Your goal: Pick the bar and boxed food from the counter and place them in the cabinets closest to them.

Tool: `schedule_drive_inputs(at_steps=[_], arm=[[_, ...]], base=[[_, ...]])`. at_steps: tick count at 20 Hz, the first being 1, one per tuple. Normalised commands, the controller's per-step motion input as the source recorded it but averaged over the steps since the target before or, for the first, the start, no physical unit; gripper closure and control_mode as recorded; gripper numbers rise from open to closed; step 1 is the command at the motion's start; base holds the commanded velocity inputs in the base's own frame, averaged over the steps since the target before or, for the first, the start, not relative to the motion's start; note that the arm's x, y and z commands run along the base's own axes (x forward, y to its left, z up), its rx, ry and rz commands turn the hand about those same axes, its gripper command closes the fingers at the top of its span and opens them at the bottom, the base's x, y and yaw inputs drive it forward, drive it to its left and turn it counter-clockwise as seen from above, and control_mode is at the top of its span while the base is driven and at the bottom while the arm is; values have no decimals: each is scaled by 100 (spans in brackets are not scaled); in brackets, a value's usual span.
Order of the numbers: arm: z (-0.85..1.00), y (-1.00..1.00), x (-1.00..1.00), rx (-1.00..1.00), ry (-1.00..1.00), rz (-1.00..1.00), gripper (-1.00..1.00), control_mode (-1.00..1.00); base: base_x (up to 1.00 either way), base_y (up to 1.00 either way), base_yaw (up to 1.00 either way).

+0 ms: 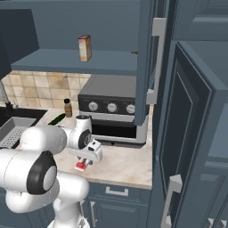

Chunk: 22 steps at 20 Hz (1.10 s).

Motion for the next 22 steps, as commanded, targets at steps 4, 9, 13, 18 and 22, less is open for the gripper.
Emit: schedule_drive_inputs(at_steps=[4, 9, 13, 18, 22], arm=[[17, 0, -5, 0, 10, 0, 100, -100], [33, 1, -14, 0, 11, 0, 100, -100], [48, 0, -25, 0, 8, 0, 100, -100], [47, 0, -34, 0, 8, 0, 100, -100], [49, 0, -42, 0, 9, 0, 100, -100]], base=[[0, 0, 0], [0, 0, 0], [0, 0, 0], [0, 0, 0], [0, 0, 0]])
